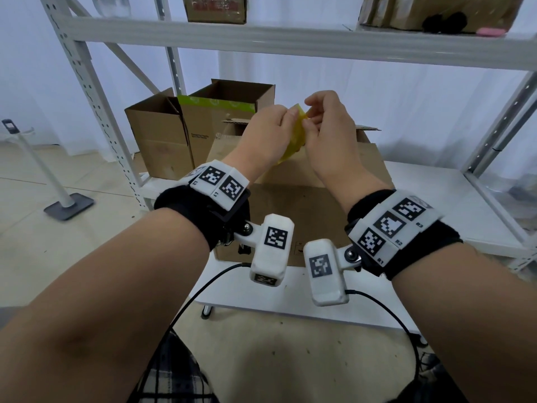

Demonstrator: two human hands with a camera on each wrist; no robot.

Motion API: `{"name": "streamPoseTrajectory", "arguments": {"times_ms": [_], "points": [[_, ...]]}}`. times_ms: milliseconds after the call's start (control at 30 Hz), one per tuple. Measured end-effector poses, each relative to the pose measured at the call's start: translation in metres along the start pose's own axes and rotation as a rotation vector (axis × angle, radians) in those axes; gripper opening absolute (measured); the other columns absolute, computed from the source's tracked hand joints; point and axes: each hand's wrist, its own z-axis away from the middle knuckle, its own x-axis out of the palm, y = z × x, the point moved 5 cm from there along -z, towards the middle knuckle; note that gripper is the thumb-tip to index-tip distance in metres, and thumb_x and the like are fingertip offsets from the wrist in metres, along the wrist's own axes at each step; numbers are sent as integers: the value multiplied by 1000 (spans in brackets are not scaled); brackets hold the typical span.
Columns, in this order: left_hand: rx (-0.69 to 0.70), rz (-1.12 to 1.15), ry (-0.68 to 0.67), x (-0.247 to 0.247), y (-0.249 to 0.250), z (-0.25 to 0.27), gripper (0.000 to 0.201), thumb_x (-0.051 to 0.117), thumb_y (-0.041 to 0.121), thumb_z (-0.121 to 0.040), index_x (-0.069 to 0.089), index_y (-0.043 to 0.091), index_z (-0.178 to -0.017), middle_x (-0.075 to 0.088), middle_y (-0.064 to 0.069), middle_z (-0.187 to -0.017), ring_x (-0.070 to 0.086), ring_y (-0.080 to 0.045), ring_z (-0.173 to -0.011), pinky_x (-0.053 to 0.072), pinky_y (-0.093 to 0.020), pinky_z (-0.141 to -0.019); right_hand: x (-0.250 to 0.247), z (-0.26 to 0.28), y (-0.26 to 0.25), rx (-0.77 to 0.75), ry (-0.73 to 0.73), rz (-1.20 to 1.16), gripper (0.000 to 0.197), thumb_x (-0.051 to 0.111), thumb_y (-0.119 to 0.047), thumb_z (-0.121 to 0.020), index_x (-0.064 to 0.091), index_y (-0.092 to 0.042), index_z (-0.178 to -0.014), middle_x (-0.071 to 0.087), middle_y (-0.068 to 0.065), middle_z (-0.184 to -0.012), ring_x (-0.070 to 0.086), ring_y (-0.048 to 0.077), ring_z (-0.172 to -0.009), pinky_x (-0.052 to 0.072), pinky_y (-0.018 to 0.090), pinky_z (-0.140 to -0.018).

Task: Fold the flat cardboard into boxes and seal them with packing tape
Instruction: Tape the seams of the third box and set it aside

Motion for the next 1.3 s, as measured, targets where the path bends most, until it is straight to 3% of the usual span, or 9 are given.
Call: {"name": "streamPoseTrajectory", "arguments": {"times_ms": [133,367,533,667,767,867,1067,1167,1300], "points": [[12,-34,14,0,0,0,37,39,26,-103,55,0,-82,44,0,-67,42,-18,-69,32,-29,-64,-2,1,2,11,12,-38,23,53,-6,-96,50,-10,-119,52,0,-104,50,9,-88,41,9,-74],[24,44,25,-7,-2,3,34,40,22,-103,62,-4,-102,62,-16,-93,56,-25,-83,46,-39,-79,6,12,-4,-78,-98,-130,30,61,-4,-90,51,-14,-116,49,-8,-82,48,2,-72,39,8,-69],[-45,469,-25,-13,-5,6,28,34,17,-105,55,10,-88,51,3,-73,48,-5,-66,39,-19,-64,-2,8,3,-59,-109,-153,92,82,-33,-72,27,-22,-145,32,2,-139,33,16,-131,30,27,-110],[-71,719,-94,-8,-4,9,19,35,15,-104,54,11,-107,55,1,-84,53,-3,-70,44,-17,-68,-7,12,15,89,-279,-436,96,80,-8,-77,13,-16,-144,40,-10,-128,43,3,-123,31,28,-113],[147,362,-103,-11,-2,7,27,50,25,-99,47,25,-126,42,-2,-116,49,-4,-94,42,-12,-83,-4,12,20,78,-293,-364,88,82,-12,-75,18,-15,-135,43,-12,-116,47,7,-118,35,36,-112],[375,60,-113,-12,3,7,38,67,29,-87,54,21,-122,42,2,-119,43,-2,-109,34,-6,-91,-1,12,17,89,-344,-326,86,84,-21,-70,22,-18,-129,43,-12,-118,46,10,-120,39,37,-110],[360,193,79,-19,1,8,21,67,20,-85,56,13,-102,59,-4,-104,53,-10,-81,42,-19,-72,0,5,14,107,-357,-361,76,82,-15,-75,27,-21,-126,45,-21,-113,50,-3,-109,45,23,-102],[316,243,95,-22,2,6,15,66,19,-85,54,18,-94,59,-8,-100,48,-10,-66,40,-20,-61,4,3,11,110,-345,-369,81,86,-26,-70,30,-18,-128,49,-11,-122,50,3,-117,45,30,-104],[329,198,113,-21,0,6,18,63,13,-85,47,14,-78,57,-16,-99,51,-11,-80,42,-16,-70,7,4,11,79,-361,-318,84,86,-31,-68,32,-16,-130,48,-8,-124,47,7,-122,42,37,-108]]}}
